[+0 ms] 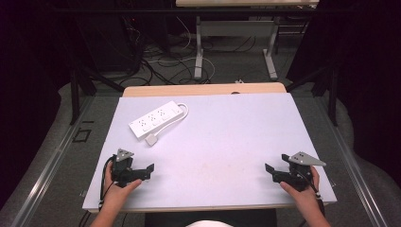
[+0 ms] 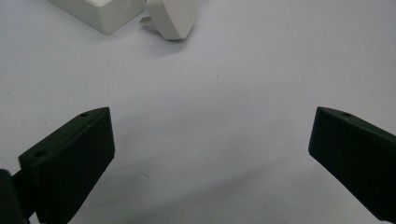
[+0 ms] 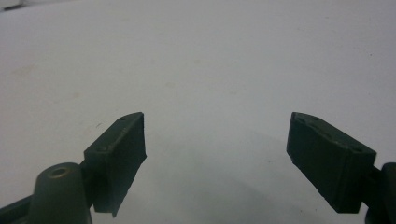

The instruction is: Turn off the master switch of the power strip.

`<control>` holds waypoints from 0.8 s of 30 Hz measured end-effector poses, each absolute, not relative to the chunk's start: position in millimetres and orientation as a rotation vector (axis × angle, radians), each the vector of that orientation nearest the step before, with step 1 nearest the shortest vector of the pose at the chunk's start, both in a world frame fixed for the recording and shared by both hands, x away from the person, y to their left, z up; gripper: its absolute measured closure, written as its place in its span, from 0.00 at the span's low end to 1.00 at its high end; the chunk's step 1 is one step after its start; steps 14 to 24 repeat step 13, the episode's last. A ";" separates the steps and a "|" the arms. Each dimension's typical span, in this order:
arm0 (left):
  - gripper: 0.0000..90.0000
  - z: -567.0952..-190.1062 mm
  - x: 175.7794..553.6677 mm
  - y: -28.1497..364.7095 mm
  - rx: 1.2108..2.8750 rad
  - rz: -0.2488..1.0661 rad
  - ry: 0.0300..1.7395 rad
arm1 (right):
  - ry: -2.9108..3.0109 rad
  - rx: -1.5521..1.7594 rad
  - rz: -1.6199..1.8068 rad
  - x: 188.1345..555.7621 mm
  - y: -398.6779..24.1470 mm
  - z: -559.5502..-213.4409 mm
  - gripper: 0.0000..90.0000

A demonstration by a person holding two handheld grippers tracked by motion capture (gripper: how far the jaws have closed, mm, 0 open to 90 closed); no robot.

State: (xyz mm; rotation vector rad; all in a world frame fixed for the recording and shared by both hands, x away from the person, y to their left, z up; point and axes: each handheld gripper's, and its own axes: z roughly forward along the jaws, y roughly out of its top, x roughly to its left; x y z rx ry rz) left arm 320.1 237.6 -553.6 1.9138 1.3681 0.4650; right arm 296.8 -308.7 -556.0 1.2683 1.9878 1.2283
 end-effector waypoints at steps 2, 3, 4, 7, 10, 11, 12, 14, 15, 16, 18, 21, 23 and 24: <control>0.00 -553.7 320.4 237.7 1.911 0.469 1.369 | 1.990 1.264 1.230 296.7 -308.3 -556.0 0.22; 0.00 -553.7 320.5 237.9 1.909 0.469 1.370 | 1.991 1.262 1.237 296.9 -308.0 -556.2 0.22; 0.00 -553.8 320.5 238.0 1.903 0.471 1.369 | 1.995 1.261 1.241 297.0 -308.0 -556.3 0.22; 0.00 -553.9 320.3 238.2 1.904 0.469 1.369 | 1.990 1.264 1.237 296.8 -308.0 -556.2 0.22; 0.00 -554.2 320.5 238.0 1.908 0.468 1.369 | 1.990 1.264 1.236 296.9 -308.1 -556.1 0.22; 0.00 -554.2 320.5 238.0 1.910 0.469 1.369 | 1.990 1.263 1.236 296.9 -308.0 -556.1 0.22; 0.00 -554.2 320.5 237.9 1.910 0.471 1.369 | 1.984 1.263 1.235 297.0 -307.6 -556.2 0.22; 0.00 -554.2 320.5 237.9 1.909 0.470 1.369 | 1.957 1.257 1.250 298.1 -306.5 -557.7 0.22; 0.00 -554.2 320.5 237.9 1.909 0.470 1.369 | 1.957 1.257 1.250 298.1 -306.5 -557.7 0.22; 0.00 -554.2 320.5 237.9 1.909 0.470 1.369 | 1.957 1.257 1.250 298.1 -306.5 -557.7 0.22; 0.00 -554.2 320.5 237.9 1.909 0.470 1.369 | 1.957 1.257 1.250 298.1 -306.5 -557.7 0.22; 0.00 -554.2 320.5 237.9 1.909 0.470 1.369 | 1.957 1.257 1.250 298.1 -306.5 -557.7 0.22; 0.00 -554.2 320.5 237.9 1.909 0.470 1.369 | 1.957 1.257 1.250 298.1 -306.5 -557.7 0.22; 0.00 -554.2 320.5 237.9 1.909 0.470 1.369 | 1.957 1.257 1.250 298.1 -306.5 -557.7 0.22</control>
